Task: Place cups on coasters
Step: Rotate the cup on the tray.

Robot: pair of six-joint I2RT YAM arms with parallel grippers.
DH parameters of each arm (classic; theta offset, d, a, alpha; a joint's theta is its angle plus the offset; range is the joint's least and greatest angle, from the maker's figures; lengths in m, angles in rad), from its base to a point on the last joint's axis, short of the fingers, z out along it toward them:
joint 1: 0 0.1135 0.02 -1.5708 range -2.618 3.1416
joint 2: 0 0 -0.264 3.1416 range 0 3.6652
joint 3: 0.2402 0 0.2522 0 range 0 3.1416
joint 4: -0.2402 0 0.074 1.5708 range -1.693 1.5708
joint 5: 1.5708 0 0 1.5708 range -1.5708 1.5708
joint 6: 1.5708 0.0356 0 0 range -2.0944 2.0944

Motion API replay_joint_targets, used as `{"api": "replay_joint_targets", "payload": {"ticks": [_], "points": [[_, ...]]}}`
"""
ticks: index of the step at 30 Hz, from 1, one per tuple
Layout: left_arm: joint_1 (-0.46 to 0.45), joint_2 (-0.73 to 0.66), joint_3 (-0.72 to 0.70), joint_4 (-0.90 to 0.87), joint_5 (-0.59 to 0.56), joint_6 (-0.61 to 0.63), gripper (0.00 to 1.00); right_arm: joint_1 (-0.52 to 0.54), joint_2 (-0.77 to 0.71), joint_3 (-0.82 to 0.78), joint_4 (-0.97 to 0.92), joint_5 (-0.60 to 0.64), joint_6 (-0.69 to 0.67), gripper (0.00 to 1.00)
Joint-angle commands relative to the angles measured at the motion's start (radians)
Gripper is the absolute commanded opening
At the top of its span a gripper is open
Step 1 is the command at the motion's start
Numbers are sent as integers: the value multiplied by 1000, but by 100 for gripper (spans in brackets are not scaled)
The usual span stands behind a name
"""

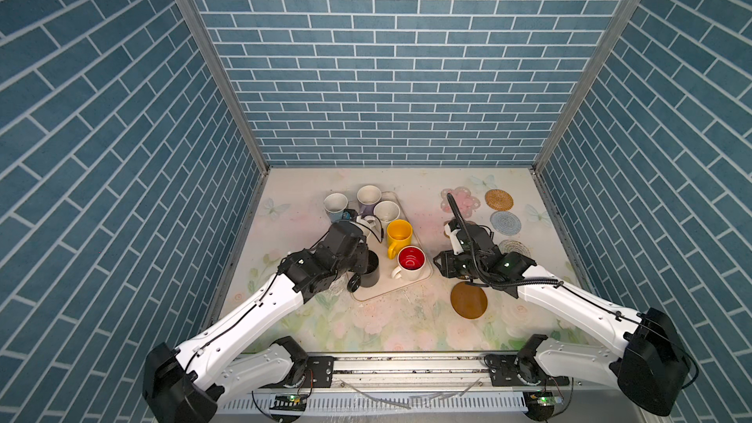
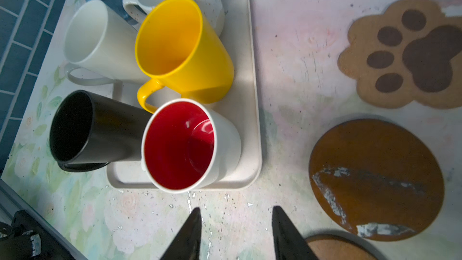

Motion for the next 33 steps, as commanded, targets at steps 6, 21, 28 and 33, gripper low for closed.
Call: {"api": "replay_joint_targets", "payload": {"ticks": [6, 21, 28, 33], "points": [[-118, 130, -19, 142, 60, -59, 28, 8, 35, -117, 159, -108, 118, 38], [-161, 311, -56, 273, 23, -118, 8, 6, 148, -138, 308, -143, 170, 30], [-162, 360, -79, 314, 30, -135, 6, 6, 181, -148, 357, -148, 192, 27], [-161, 416, -77, 347, 33, -137, 4, 6, 199, -138, 351, -135, 192, 26]]}}
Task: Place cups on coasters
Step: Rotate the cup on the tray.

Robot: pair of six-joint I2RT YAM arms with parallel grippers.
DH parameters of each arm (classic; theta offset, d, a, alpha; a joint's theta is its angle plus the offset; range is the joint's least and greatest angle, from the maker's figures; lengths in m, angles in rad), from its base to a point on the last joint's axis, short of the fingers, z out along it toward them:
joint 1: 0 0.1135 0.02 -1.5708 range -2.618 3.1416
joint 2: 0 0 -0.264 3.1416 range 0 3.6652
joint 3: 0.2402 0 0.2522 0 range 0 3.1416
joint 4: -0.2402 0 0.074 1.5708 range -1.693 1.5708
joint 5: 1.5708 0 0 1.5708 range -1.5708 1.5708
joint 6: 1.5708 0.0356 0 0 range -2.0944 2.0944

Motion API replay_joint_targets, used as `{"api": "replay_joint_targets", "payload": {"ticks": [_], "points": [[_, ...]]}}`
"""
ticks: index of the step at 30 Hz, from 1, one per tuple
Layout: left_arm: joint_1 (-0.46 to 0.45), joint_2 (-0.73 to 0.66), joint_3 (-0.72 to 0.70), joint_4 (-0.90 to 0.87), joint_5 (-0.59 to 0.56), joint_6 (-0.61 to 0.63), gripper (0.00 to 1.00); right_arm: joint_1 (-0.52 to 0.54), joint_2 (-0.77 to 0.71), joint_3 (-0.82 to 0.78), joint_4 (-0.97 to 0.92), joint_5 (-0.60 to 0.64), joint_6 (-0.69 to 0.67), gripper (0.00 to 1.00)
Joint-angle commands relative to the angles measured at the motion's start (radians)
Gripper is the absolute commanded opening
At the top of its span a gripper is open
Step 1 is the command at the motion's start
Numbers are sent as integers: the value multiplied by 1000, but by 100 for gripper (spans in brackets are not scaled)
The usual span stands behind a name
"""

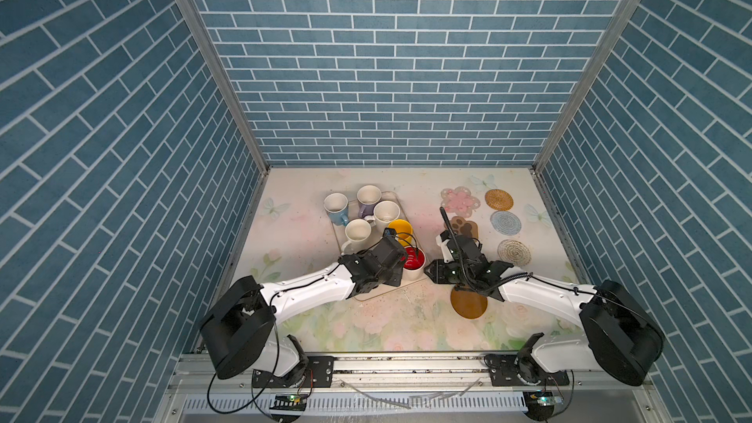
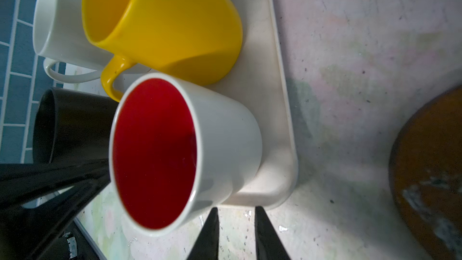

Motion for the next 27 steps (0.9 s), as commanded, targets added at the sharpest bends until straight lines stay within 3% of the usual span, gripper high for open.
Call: {"api": "replay_joint_targets", "payload": {"ticks": [1, 27], "points": [[-6, 32, -9, 31, -3, -8, 4, 3, 23, -3, 15, 9, 24, 26], [-87, 83, -28, 125, 28, -91, 4, -22, 150, 117, -3, 35, -10, 27]]}}
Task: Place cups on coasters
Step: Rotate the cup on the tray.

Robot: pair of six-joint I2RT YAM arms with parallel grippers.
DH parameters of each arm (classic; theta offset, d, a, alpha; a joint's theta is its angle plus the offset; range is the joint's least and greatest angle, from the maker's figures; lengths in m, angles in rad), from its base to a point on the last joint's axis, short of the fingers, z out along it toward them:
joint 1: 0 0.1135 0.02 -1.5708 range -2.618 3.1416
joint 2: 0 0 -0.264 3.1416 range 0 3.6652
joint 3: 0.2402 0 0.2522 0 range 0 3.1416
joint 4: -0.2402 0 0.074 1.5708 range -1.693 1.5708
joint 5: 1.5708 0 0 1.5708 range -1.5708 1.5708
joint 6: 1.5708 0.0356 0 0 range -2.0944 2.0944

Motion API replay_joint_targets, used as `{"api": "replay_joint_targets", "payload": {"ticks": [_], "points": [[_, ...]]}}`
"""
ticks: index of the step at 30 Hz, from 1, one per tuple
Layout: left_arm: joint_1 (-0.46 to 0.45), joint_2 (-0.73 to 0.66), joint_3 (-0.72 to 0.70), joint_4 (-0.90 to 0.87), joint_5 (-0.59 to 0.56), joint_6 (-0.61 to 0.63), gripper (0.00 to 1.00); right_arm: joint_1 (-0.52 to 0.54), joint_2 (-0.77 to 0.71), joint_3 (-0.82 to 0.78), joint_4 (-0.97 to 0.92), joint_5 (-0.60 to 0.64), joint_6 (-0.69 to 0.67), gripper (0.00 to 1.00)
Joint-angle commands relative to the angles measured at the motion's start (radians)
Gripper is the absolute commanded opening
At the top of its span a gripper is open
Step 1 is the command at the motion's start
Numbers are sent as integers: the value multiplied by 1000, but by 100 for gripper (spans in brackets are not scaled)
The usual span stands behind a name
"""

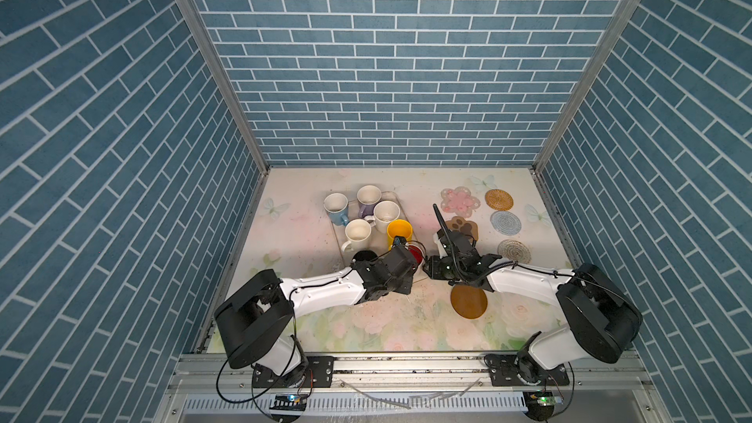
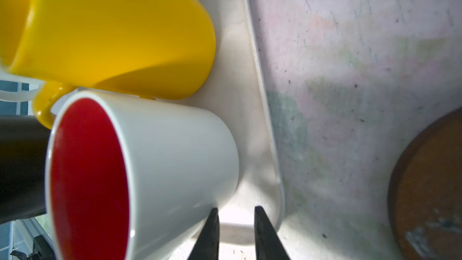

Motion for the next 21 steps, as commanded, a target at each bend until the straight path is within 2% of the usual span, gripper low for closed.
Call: {"api": "replay_joint_targets", "payload": {"ticks": [1, 3, 9, 13, 18, 21], "points": [[-9, 6, -10, 14, -1, -16, 4, -2, 8, 45, -5, 16, -10, 27], [-9, -6, -10, 8, -8, -16, 6, -2, 4, 45, -13, 24, -11, 28], [-9, -86, -9, -53, -58, -9, 23, -2, -40, 45, -86, 57, -32, 29], [-8, -155, -5, -110, -101, 8, 29, 2, -97, 40, -172, 116, -31, 32], [-8, -232, 8, -181, -165, 28, 40, 27, -181, 55, -296, 196, -28, 43], [-9, -281, 21, -233, -217, 40, 44, 61, -227, 71, -354, 239, -23, 49]]}}
